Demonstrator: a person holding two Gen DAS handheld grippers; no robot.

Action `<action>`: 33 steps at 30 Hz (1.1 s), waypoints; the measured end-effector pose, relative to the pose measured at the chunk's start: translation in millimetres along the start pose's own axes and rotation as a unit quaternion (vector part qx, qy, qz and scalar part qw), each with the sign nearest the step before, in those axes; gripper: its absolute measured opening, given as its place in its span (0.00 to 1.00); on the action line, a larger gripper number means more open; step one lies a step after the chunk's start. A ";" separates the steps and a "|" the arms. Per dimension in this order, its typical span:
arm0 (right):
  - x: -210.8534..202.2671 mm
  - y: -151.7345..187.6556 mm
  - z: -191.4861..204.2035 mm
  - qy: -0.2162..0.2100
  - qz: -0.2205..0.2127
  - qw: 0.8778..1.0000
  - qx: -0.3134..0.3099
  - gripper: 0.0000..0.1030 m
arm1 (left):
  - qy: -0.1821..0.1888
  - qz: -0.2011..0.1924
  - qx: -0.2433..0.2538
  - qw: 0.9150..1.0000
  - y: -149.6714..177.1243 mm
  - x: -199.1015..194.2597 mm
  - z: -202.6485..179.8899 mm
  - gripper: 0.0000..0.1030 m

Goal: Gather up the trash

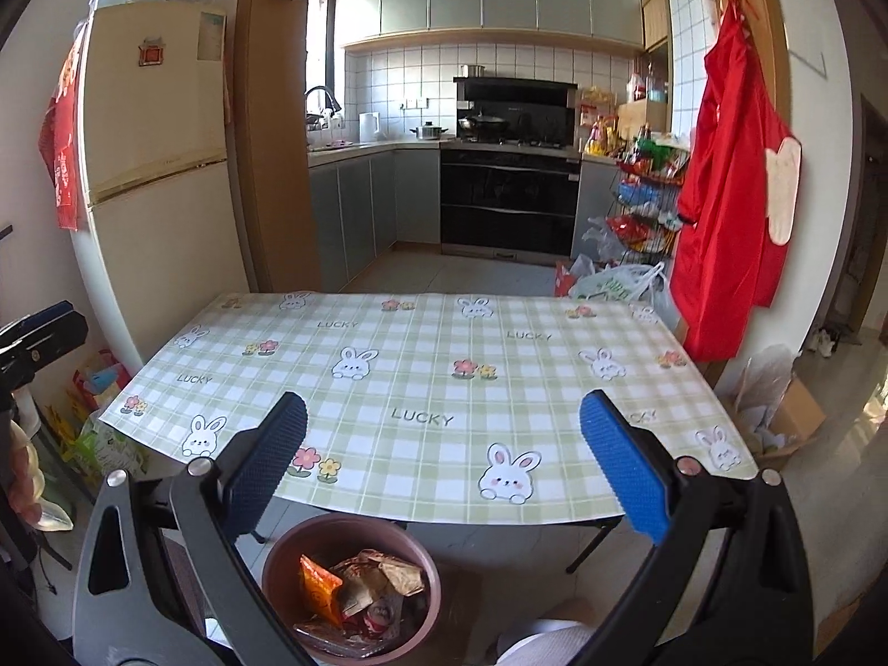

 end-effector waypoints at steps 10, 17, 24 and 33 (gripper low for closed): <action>-10.7 -8.3 1.1 0.010 -0.008 1.000 -0.020 0.95 | -0.028 -0.012 0.041 0.999 -12.5 -12.0 -2.0 0.94; -8.8 -8.8 4.9 0.009 -0.007 1.000 -0.026 0.95 | -0.026 -0.015 0.047 0.998 -11.3 -14.6 -2.4 0.94; -7.6 -8.5 6.0 0.009 -0.004 1.000 -0.027 0.95 | -0.019 -0.018 0.053 0.998 -10.2 -17.3 -5.4 0.94; -8.3 -8.0 6.6 0.010 -0.004 1.000 -0.028 0.95 | -0.005 -0.022 0.049 0.999 -11.0 -19.6 -8.0 0.94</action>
Point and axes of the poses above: each gripper's, at about its wrist camera, not at the fingertips, and x roughly the way its jaws point, z to its left, y to its underside, the point moved 2 cm from there along x, roughly the way its jaws point, and after that the axes turned 6 degrees about -z, right-handed, at the moved point
